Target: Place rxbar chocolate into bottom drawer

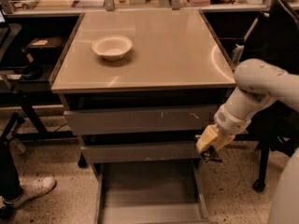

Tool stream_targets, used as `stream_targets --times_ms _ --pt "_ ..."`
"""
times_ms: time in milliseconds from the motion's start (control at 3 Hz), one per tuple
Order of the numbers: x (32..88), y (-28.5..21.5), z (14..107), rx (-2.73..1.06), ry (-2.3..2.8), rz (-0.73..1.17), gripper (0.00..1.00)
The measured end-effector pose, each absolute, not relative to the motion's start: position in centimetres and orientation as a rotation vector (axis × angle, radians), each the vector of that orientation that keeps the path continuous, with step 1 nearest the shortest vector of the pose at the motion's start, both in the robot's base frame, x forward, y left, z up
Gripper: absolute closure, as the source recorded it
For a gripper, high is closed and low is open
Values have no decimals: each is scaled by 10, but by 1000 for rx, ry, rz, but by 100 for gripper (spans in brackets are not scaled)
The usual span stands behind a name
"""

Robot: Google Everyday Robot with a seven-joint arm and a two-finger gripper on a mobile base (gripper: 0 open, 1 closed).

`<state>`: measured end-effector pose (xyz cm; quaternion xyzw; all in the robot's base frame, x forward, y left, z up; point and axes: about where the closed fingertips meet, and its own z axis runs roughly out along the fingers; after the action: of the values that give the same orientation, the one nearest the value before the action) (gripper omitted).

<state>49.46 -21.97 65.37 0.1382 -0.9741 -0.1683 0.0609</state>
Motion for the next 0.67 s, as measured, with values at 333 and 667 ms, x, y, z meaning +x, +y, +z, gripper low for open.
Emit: stream_targets --times_ms 333,667 --pt "477 -186 606 410 -2842 -623 100" --pt "459 -151 565 418 -2726 -705 100"
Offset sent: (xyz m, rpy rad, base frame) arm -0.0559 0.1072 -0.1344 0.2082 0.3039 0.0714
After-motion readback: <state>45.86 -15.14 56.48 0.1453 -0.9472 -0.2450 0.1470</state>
